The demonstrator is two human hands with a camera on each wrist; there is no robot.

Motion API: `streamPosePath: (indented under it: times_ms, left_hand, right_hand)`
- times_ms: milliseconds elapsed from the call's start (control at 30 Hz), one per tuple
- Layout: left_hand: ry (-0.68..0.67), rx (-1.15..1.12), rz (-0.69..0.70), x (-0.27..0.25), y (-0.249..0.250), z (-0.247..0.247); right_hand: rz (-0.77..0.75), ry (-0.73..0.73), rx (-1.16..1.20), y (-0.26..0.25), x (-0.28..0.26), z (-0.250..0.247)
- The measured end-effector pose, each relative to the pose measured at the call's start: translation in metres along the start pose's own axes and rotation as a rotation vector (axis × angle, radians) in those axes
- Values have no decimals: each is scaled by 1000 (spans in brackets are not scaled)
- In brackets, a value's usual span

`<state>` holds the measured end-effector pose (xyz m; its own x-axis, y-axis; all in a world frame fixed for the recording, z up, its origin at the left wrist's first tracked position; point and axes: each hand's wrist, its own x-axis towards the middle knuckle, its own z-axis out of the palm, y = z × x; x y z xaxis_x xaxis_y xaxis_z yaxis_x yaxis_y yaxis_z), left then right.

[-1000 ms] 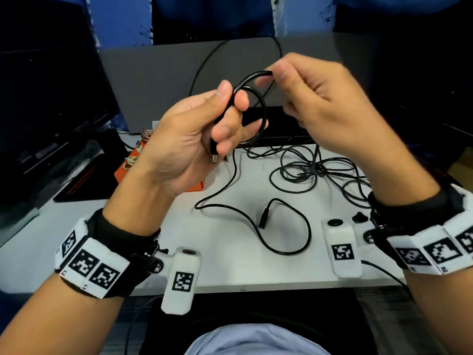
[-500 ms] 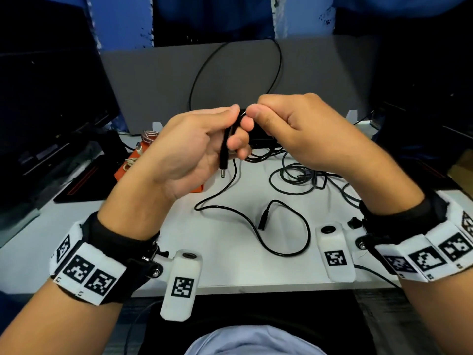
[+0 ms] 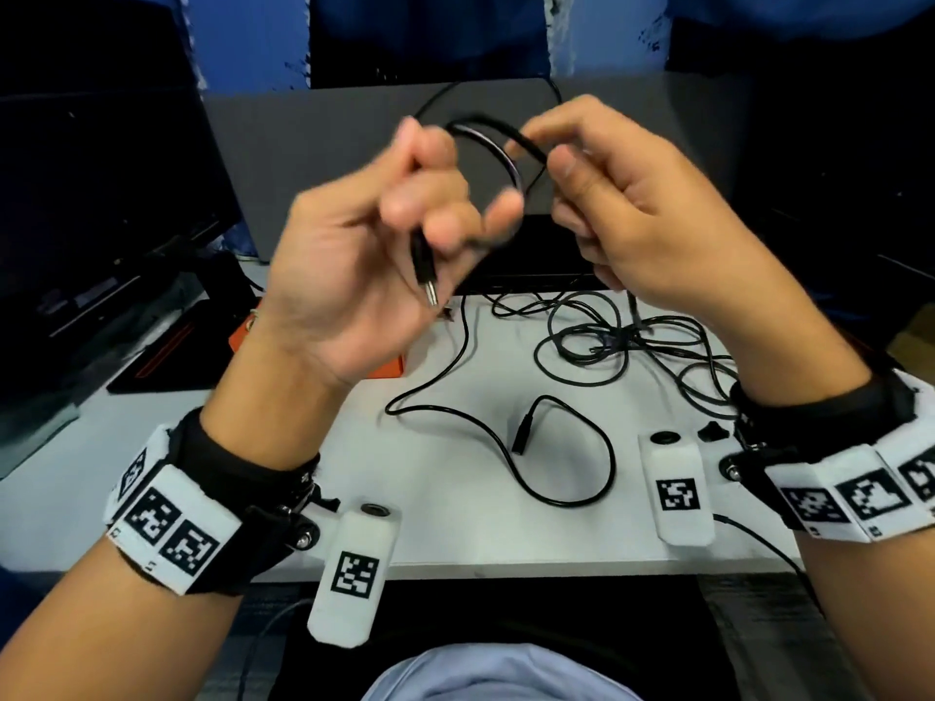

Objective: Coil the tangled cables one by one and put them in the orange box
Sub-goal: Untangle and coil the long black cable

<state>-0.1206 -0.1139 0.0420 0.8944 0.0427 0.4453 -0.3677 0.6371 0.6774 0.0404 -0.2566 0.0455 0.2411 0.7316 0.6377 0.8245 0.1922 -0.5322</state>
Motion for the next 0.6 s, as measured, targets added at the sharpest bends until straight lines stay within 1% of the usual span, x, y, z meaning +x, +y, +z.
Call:
streamPosePath:
  times_ms: [33,100,133,167,200,233,267,333,367,400,433,467,500,533,567,600]
  left_hand:
    - [19,-114,82,1,6,-2]
    - [57,-261,241,0,20,-7]
    - [97,-266,308,0,23,-9]
    - [169,-208,367,0,24,-12]
    - [261,-69,419,1,23,-15]
    - [357,154,468,2,20,-18]
    - [436,431,505,4,16,-19]
    - [507,991,526,7,6,-20]
    - [509,1236,515,8,2,-21]
    - [485,1429,493,8,0,-22]
    - [441,1558,440,7,-1,-24]
    - [382,1618,343,5,-1,-25]
    - [304,1609,211,3,0,-26]
    - [211,1535,80,1,0,-26]
    - [128,1422,-19,-1,0,-25]
    - [75,1310,-74,-2,-1,-24]
  right_hand:
    - [39,-21,-97,5,0,2]
    - [143,-164,-269,9,-2,9]
    - [196,-265,-282,10,-4,14]
    - [235,-367,-243,9,-5,19]
    - [249,-456,-185,6,-7,24]
    - [241,-535,-133,2,-9,28]
    - [216,-602,-95,-4,-11,30]
    - [132,-687,-79,-14,-14,30]
    - [97,-682,-80,-16,-14,27]
    - [68,-643,-75,-17,-13,23]
    - [43,-582,-68,-18,-12,18]
    - [23,-495,-66,-17,-10,13]
    - [14,-386,-69,-16,-9,6]
    - [11,-275,-58,-14,-7,1]
    - [15,-177,-25,-12,-6,-4]
    - [17,-98,15,-10,-6,-6]
